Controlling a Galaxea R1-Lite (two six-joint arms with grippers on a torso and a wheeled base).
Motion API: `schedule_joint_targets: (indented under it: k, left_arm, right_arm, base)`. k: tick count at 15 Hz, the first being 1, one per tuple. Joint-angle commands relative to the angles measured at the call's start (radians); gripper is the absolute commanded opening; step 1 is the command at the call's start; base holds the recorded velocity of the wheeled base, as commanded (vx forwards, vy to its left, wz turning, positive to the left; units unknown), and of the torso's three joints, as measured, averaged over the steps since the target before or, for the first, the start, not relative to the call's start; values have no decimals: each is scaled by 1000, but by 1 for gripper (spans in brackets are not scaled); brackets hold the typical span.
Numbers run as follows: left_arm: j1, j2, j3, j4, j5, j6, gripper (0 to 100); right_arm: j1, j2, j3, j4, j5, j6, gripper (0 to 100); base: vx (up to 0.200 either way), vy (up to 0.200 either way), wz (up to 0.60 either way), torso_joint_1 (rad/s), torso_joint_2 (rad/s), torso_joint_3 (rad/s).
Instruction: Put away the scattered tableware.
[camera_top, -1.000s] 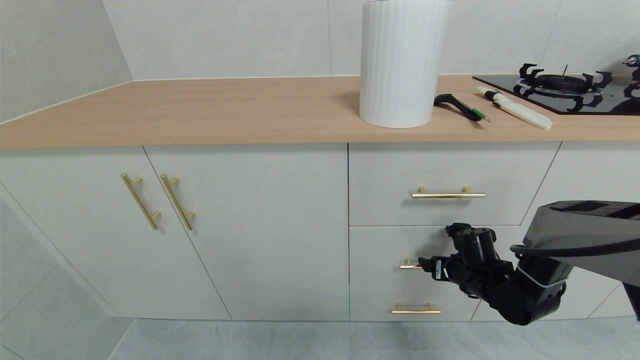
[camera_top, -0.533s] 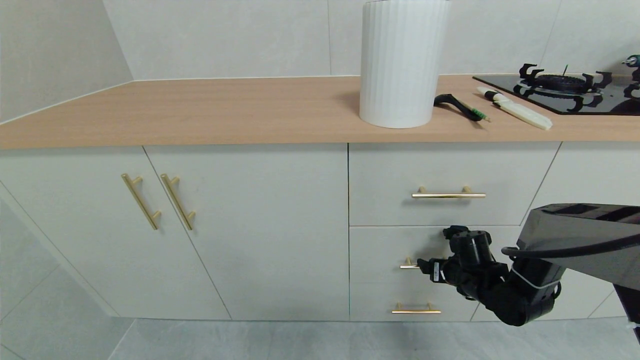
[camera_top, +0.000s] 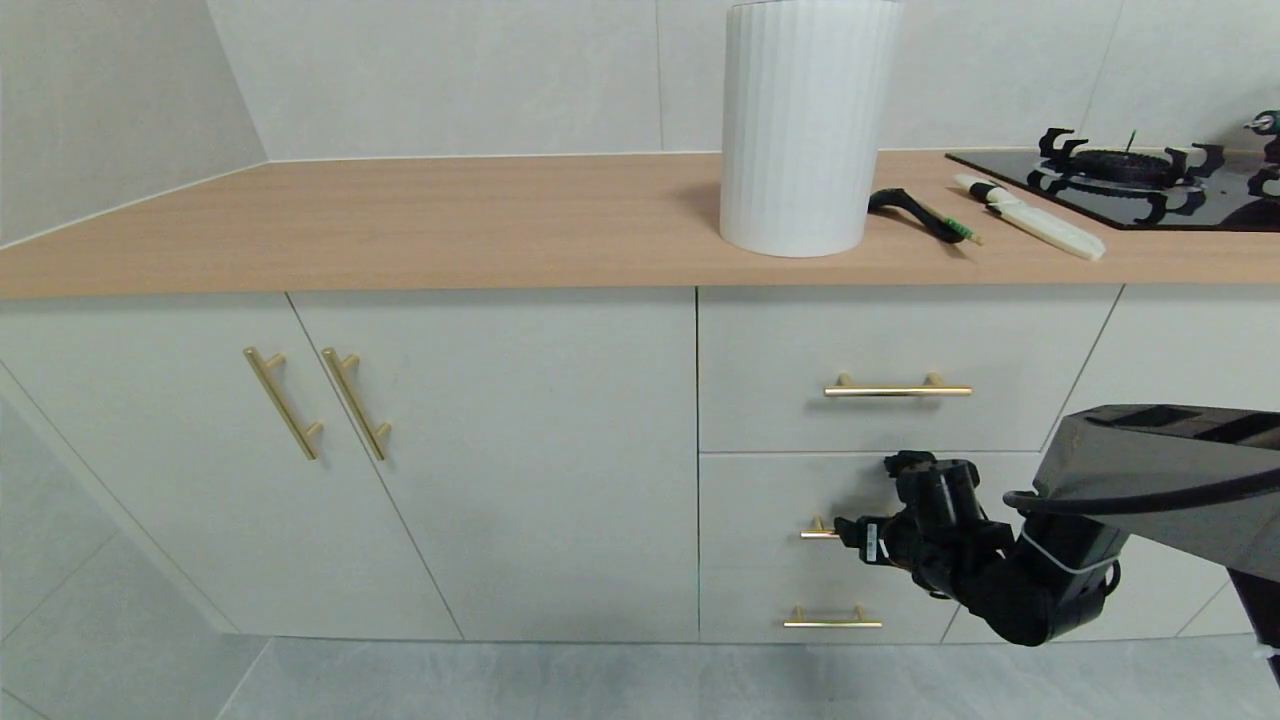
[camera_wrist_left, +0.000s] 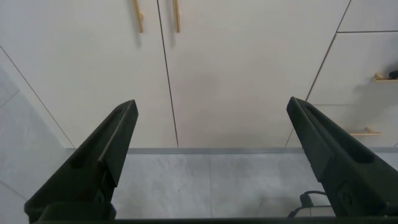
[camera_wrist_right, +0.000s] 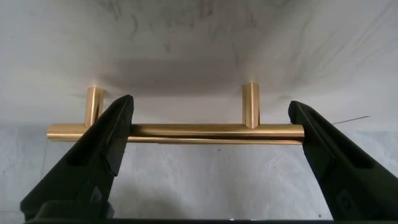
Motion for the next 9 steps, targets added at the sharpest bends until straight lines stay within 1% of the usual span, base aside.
schedule_joint_targets:
  k: [1,6,9]
  left_arm:
    - [-1,1,0,1,0,0,100]
    - [-1,1,0,0,0,0,100]
    - [-1,1,0,1,0,0,100]
  right_arm:
    - [1,1,5,7,0,-2,100]
    - [2,-15,22,25,1,-2,100]
    - [17,-97,86,61,9,-2,100]
  base:
    - [0,0,0,0,0,0]
    - [0,0,0,0,0,0]
    - [0,0,0,0,0,0]
